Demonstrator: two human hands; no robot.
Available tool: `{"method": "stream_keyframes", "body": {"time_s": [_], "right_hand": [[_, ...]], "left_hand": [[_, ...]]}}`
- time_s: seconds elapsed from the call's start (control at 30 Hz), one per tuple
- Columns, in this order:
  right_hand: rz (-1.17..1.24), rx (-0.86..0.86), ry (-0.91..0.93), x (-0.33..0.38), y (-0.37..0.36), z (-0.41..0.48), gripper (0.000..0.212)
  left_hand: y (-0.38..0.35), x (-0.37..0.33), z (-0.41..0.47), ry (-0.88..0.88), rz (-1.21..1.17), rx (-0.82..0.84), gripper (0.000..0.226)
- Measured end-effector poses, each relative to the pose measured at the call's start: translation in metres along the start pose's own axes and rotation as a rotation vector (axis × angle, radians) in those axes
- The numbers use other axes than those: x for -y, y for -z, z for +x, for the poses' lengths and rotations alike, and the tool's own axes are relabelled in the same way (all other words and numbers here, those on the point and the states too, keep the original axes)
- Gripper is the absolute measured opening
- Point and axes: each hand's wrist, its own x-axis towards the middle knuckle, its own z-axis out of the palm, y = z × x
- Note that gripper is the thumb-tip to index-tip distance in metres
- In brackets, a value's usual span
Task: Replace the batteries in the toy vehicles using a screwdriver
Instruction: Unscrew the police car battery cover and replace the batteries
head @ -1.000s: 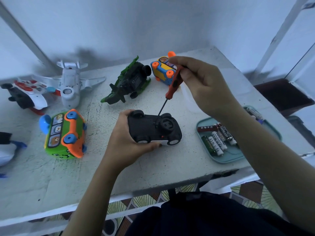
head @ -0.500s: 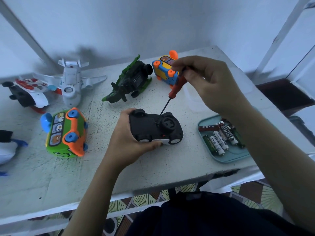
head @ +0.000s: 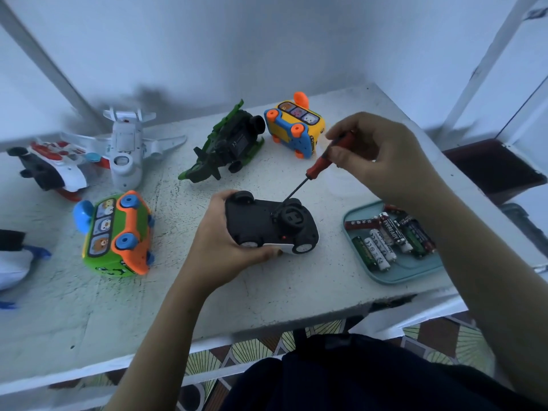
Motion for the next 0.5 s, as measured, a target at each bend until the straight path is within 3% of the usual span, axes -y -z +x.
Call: {"method": "stream_keyframes", "body": {"time_s": [0.13, 0.27, 0.4, 0.5], "right_hand": [[0.125, -0.142, -0.124, -0.003, 0.005, -0.006, 0.011], [0.443, -0.277, -0.393, -0.004, 0.006, -0.009, 0.023], [0.946, -0.059, -0.717, 0.000, 0.000, -0.014, 0.025], [1.162, 0.067, -0.774, 0.001, -0.008, -0.019, 0.019]], "left_hand": [[0.006, -0.002, 0.006, 0.025, -0.021, 0.048, 0.085], [0.019, -0.001, 0.017, 0.032, -0.017, 0.179, 0.095], [0.027, -0.004, 0.026, 0.048, 0.082, 0.244, 0.091], [0.036, -0.003, 0.032, 0.059, 0.121, 0.312, 0.108]]}}
